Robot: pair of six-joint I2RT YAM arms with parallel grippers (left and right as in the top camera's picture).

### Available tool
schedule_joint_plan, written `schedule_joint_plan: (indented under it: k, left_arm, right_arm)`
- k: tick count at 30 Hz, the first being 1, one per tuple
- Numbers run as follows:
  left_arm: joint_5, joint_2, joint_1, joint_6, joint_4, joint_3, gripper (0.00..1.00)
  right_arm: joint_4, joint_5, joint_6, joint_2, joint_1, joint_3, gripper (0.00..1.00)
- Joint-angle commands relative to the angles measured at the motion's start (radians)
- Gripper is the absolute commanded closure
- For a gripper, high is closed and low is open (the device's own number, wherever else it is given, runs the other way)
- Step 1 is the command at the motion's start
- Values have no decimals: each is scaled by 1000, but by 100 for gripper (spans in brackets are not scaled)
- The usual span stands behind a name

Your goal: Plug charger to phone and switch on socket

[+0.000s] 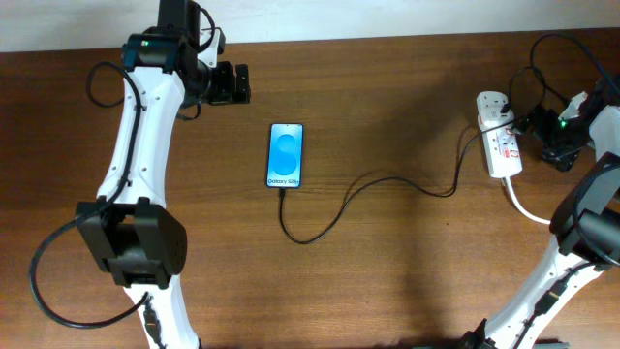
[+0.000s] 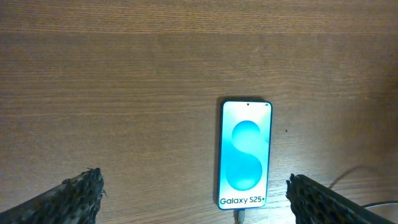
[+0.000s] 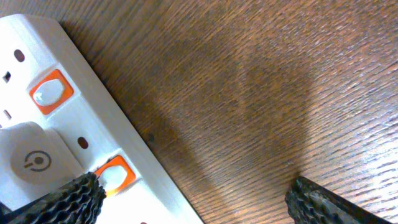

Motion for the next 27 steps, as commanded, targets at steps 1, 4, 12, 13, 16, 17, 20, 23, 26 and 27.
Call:
schedule_joint_plan:
  k: [1,4,12,13,16,17,20,23,26,27]
  left_arm:
    - [7,9,0,4,1,-4,1]
    - [20,9,0,5,1,-4,1]
    - [23,9,0,5,2,-4,0]
    - [23,9,0,5,1,-4,1]
    - [23,9,0,5,2,-4,1]
    - [23,9,0,5,1,-4,1]
    - [23,9,0,5,1,-4,1]
    - [23,9,0,5,1,-4,1]
    - [23,9,-1,5,2,-4,1]
    - [23,9,0,5,1,-4,1]
  right_arm:
    - [-10,-26,-11,51,6,-60,2]
    - [-18,29,-6,51,7,-61,2]
    - [-20,244,47,51,118,-61,2]
    - [-19,229,47,51,115,-61,1]
    - [-20,183,66,51,88,-61,2]
    - [-19,183,74,51,83,-61,2]
    - [-19,187,81,51,83,-61,2]
    - [-14,201,110,51,84,-61,2]
    - [-18,201,98,51,94,-62,2]
    - [-19,202,95,51,104,-62,2]
